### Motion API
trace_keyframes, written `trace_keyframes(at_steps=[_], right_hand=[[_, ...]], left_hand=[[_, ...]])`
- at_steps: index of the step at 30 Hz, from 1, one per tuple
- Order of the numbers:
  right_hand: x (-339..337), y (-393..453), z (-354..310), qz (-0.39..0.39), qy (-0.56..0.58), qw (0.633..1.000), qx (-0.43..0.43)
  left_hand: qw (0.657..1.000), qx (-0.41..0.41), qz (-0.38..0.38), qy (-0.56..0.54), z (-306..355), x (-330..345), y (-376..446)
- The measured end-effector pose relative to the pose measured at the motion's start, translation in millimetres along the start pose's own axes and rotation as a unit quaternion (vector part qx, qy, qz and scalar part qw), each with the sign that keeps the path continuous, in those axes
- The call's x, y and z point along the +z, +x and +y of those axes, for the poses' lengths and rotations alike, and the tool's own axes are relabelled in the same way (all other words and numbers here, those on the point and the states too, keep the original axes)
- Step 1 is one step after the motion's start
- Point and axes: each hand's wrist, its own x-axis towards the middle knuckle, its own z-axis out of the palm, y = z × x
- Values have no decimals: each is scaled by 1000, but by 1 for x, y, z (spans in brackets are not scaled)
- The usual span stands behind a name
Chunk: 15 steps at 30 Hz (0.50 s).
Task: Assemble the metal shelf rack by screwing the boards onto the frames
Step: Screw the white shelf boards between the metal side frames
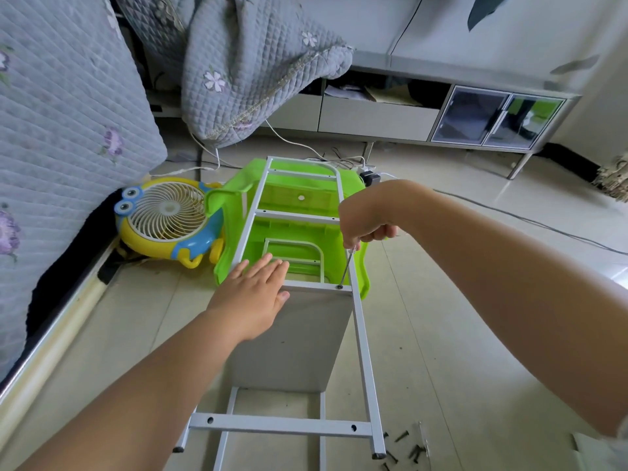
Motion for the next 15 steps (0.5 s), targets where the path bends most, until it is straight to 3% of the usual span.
trace_keyframes(at_steps=[4,6,12,15], right_hand=[[17,-11,-8,90,-241,963,-76],[21,-15,-9,112,-303,941,-98],[25,-18,-15,138,-362,917,-98],[23,-11,-22,72,-329,939,-69]], left_hand=[[1000,-4,2,0,-1,1,-1],[1000,-4,5,0,0,1,-1],[1000,-5,13,5,0,2,-1],[1000,-11,14,-4,3,1,2]])
